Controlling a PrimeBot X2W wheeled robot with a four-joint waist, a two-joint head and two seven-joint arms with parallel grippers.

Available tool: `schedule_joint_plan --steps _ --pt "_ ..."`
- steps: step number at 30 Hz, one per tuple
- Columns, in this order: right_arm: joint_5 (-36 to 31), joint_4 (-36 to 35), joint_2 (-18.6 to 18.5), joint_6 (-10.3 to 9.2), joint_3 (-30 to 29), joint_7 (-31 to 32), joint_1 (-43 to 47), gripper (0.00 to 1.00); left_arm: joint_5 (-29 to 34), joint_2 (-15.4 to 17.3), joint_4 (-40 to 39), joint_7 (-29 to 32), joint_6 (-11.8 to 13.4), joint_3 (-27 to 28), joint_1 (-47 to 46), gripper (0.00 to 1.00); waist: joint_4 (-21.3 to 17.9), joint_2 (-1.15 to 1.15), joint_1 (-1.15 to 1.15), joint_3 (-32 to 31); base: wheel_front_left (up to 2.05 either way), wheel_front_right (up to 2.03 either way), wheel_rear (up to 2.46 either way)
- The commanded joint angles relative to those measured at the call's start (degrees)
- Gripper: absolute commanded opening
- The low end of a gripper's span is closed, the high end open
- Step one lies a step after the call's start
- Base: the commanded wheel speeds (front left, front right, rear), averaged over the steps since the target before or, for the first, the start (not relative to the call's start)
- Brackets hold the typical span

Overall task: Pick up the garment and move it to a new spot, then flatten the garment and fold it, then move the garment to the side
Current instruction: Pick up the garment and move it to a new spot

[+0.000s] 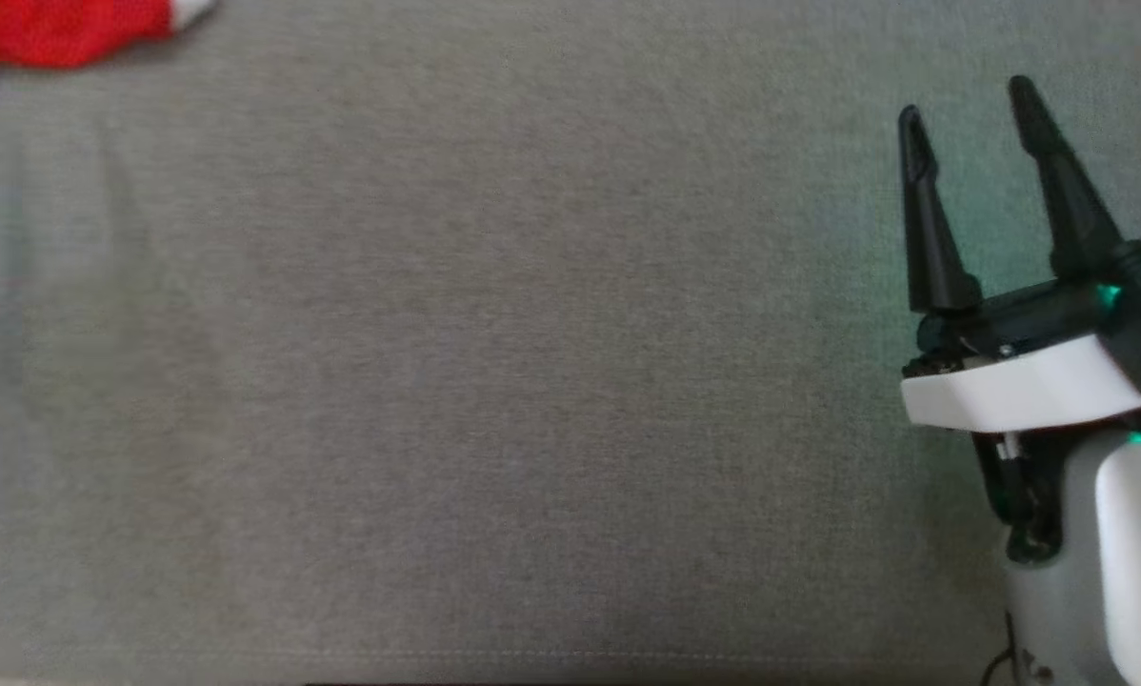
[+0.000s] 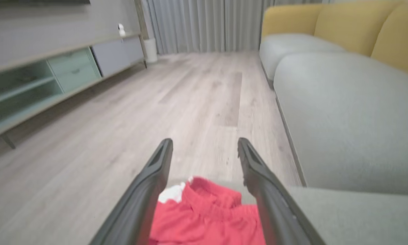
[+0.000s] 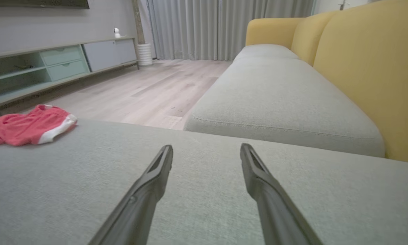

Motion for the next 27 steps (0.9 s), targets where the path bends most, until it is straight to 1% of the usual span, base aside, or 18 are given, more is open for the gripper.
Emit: schedule_joint_plan --steps 1,8,14,15,16,17,18,19,22,27 --pt "-0.8 -3.0 -0.1 0.20 0.7 0.7 -0.1 1.00 -0.5 2.7 0.7 0.7 -0.4 1.2 -2.0 1.00 -3.0 0.00 -0.02 3.9 0.00 0.00 0.00" --pt "-2.4 -6.8 -0.1 0.20 -1.4 1.9 0.3 1.00 -1.3 0.0 11.1 5.3 -2.9 -1.7 -3.5 1.00 -3.7 0.00 -0.02 7.8 0.00 0.00 0.00" --pt "-2.0 -7.1 -0.1 0.20 -1.7 1.8 0.4 1.00 -2.9 -1.8 17.4 10.7 -4.8 -3.3 -5.5 1.00 -3.5 0.00 -0.02 9.1 0.00 0.00 0.00" --pt "-1.9 -7.1 -0.1 0.20 -1.8 1.7 0.4 1.00 -3.0 -1.9 18.1 11.4 -5.0 -3.6 -5.8 0.97 -3.5 0.00 -0.02 9.1 0.00 0.00 0.00" --pt "-1.9 -7.1 -0.1 0.20 -1.8 1.7 0.3 1.00 -3.0 -2.0 18.8 12.0 -5.2 -3.9 -6.2 0.54 -3.5 0.00 -0.02 9.1 0.00 0.00 0.00" --pt "-1.8 -7.0 -0.1 0.20 -1.8 1.6 0.2 1.00 -3.0 -2.0 19.3 12.4 -5.4 -4.2 -6.5 0.42 -3.5 0.00 -0.02 9.1 0.00 0.00 0.00" --pt "-1.8 -7.0 -0.1 0.20 -1.9 1.6 0.2 1.00 -3.0 -2.0 19.8 12.4 -5.5 -4.4 -6.7 0.23 -3.4 0.00 -0.02 9.1 0.00 0.00 0.00" --pt "-1.8 -6.9 -0.1 0.20 -1.9 1.5 0.1 1.00 -2.9 -2.0 20.2 12.3 -5.6 -4.6 -6.9 0.00 -3.4 0.00 -0.02 9.0 0.00 0.00 0.00" --pt "-1.7 -6.6 -0.1 0.20 -2.2 1.3 0.0 1.00 -2.5 -1.6 20.8 11.1 -5.6 -4.9 -7.2 0.00 -3.4 0.00 -0.02 8.5 0.00 0.00 0.00" --pt "-1.1 -5.2 -0.1 0.20 -2.3 0.2 -0.2 1.00 -1.3 0.1 22.1 6.7 -5.5 -5.1 -8.6 0.00 -3.6 0.00 -0.02 6.0 0.00 0.00 0.00"
